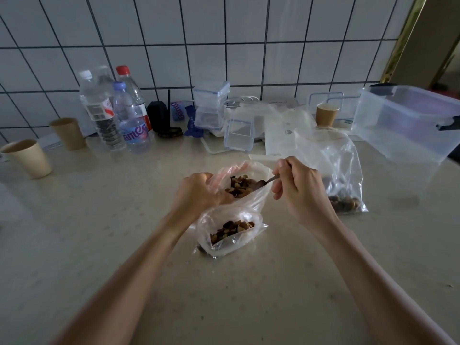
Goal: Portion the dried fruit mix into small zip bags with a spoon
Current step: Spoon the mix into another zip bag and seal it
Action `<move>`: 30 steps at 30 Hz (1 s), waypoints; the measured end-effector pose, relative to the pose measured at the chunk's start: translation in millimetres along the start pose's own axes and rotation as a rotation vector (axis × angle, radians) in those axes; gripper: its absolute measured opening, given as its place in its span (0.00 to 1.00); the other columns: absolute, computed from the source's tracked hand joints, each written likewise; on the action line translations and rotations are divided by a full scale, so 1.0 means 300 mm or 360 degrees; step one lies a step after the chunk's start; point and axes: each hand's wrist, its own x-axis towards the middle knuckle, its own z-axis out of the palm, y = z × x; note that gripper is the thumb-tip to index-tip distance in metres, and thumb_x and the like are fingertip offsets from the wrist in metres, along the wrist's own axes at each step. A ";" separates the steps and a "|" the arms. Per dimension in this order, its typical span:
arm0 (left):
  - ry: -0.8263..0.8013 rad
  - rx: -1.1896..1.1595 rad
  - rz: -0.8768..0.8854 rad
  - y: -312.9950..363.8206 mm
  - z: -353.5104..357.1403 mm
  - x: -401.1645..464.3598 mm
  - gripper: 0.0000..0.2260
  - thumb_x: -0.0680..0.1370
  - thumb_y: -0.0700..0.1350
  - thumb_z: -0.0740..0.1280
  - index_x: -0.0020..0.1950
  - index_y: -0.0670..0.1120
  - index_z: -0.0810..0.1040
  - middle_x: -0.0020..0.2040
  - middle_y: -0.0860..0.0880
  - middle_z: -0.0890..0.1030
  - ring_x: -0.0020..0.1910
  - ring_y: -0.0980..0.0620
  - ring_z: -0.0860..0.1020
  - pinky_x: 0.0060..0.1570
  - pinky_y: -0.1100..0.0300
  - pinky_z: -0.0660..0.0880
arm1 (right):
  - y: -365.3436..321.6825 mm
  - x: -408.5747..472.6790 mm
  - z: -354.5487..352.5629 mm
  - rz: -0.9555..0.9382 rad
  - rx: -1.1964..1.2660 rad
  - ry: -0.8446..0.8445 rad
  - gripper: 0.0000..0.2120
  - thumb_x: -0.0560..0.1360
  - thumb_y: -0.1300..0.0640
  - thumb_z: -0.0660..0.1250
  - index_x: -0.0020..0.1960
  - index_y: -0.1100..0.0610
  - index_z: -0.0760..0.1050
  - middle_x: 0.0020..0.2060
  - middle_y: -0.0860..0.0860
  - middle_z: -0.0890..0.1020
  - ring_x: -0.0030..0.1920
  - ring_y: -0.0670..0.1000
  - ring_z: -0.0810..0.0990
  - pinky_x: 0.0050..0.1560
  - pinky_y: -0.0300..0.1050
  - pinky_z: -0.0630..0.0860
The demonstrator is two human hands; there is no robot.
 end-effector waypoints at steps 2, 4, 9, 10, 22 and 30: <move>0.0025 -0.0061 0.0033 -0.006 0.001 -0.001 0.15 0.67 0.54 0.83 0.45 0.50 0.82 0.39 0.51 0.86 0.39 0.49 0.85 0.39 0.54 0.85 | 0.000 -0.001 0.008 0.0041 0.0036 -0.0004 0.15 0.87 0.52 0.54 0.47 0.53 0.75 0.32 0.49 0.82 0.32 0.46 0.82 0.32 0.40 0.77; 0.0046 -0.0126 0.0088 -0.010 -0.006 -0.003 0.14 0.67 0.53 0.83 0.48 0.53 0.83 0.40 0.55 0.85 0.39 0.55 0.84 0.38 0.60 0.81 | -0.005 -0.005 0.018 0.0077 0.0043 -0.0049 0.16 0.87 0.52 0.53 0.48 0.55 0.75 0.33 0.50 0.83 0.33 0.45 0.82 0.30 0.36 0.74; 0.0004 -0.0301 0.0095 -0.005 -0.029 -0.003 0.16 0.69 0.46 0.81 0.55 0.51 0.85 0.45 0.55 0.86 0.46 0.54 0.84 0.46 0.57 0.83 | -0.020 -0.016 0.035 0.0203 0.0193 -0.0045 0.15 0.87 0.53 0.55 0.49 0.57 0.75 0.34 0.51 0.84 0.34 0.48 0.84 0.29 0.37 0.75; -0.0007 -0.0336 0.0084 -0.004 -0.030 -0.001 0.15 0.69 0.45 0.81 0.55 0.50 0.85 0.45 0.55 0.86 0.46 0.54 0.84 0.47 0.57 0.83 | -0.022 -0.018 0.039 0.0248 0.0251 -0.0039 0.15 0.87 0.53 0.55 0.49 0.58 0.75 0.34 0.52 0.84 0.34 0.49 0.85 0.28 0.41 0.76; -0.0075 -0.0599 0.0039 -0.012 -0.028 0.000 0.15 0.69 0.47 0.80 0.53 0.58 0.83 0.47 0.55 0.86 0.43 0.57 0.85 0.35 0.66 0.79 | -0.055 -0.025 0.060 0.1101 0.1137 -0.0084 0.15 0.88 0.56 0.55 0.57 0.65 0.76 0.39 0.59 0.88 0.38 0.57 0.87 0.29 0.46 0.80; -0.0107 -0.0621 0.0042 -0.026 -0.034 0.005 0.09 0.72 0.49 0.78 0.48 0.58 0.83 0.43 0.58 0.87 0.43 0.57 0.86 0.40 0.62 0.83 | -0.033 -0.021 0.057 0.1264 0.1303 0.0007 0.16 0.88 0.55 0.56 0.59 0.65 0.77 0.43 0.61 0.88 0.42 0.58 0.89 0.32 0.45 0.82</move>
